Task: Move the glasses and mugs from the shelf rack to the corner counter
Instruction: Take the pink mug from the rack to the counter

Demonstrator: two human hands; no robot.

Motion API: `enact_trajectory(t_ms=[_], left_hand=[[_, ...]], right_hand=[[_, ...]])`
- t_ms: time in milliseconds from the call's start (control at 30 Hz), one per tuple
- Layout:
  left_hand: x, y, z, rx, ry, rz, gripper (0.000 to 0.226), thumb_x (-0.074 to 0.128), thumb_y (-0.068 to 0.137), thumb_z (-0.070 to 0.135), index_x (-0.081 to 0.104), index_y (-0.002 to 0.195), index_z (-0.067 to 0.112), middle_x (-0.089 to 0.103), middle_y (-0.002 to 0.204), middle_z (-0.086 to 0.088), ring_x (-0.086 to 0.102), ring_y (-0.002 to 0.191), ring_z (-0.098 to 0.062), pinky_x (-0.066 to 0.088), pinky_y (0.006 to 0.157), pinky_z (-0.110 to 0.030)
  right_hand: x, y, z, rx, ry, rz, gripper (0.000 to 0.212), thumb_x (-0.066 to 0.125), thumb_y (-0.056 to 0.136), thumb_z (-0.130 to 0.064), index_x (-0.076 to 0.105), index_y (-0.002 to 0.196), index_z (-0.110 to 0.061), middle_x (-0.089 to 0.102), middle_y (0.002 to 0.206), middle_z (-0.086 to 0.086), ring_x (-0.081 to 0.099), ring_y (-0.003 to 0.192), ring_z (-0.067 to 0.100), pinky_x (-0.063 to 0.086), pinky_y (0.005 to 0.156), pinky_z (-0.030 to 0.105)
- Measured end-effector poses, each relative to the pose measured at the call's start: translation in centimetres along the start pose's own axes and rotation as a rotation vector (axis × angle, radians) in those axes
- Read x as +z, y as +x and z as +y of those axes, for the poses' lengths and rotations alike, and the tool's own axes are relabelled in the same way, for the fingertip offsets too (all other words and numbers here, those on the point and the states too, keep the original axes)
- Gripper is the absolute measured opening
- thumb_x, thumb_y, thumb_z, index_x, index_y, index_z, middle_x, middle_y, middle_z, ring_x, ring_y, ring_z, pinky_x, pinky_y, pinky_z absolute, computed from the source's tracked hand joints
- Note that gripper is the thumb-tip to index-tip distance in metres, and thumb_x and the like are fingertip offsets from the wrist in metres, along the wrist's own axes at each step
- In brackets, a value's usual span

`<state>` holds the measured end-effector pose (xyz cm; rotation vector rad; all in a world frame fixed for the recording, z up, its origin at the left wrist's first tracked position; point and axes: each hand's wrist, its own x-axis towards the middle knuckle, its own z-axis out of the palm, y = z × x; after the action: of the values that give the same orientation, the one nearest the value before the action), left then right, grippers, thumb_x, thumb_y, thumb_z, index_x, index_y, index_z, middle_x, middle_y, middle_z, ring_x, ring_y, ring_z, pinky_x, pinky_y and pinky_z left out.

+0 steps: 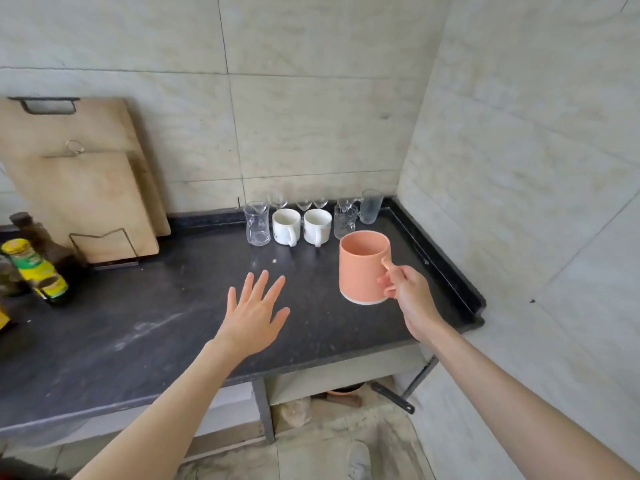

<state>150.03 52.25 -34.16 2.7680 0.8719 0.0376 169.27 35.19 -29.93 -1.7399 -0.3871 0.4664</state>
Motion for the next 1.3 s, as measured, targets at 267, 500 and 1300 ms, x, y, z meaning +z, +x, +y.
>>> enact_trajectory(t_ms=[267,500,1300], left_hand=[[5.0,14.8,4.9,-0.091,-0.036,-0.132,0.061,0.027,0.097,0.046,0.001,0.149,0.029,-0.004,0.16,-0.004,-0.01,0.145,-0.028,0.0,0.115,-0.052],[9.5,22.5,6.2,-0.177,-0.052,-0.29,0.062,0.028,0.097,0.045,-0.001,0.149,0.029,-0.008,0.159,-0.005,-0.01,0.145,-0.029,0.001,0.115,-0.052],[19.4,31.8,2.1,-0.229,0.066,-0.442,0.078,0.021,0.086,0.068,-0.018,0.144,0.034,-0.023,0.156,-0.005,-0.021,0.142,-0.03,-0.001,0.108,-0.066]], right_hand=[[-3.8,16.9,4.1,0.126,-0.03,-0.058,0.038,0.05,0.09,-0.046,0.056,0.083,-0.009,0.062,0.099,0.012,0.057,0.094,0.025,0.045,0.094,0.043],[-5.2,26.8,7.3,0.222,0.026,-0.083,0.037,0.051,0.091,-0.042,0.056,0.093,-0.006,0.061,0.104,0.012,0.057,0.106,0.026,0.042,0.102,0.046],[2.0,41.2,13.9,0.3,0.043,-0.059,0.046,0.048,0.092,-0.042,0.058,0.105,0.001,0.058,0.114,0.008,0.054,0.11,0.02,0.043,0.1,0.033]])
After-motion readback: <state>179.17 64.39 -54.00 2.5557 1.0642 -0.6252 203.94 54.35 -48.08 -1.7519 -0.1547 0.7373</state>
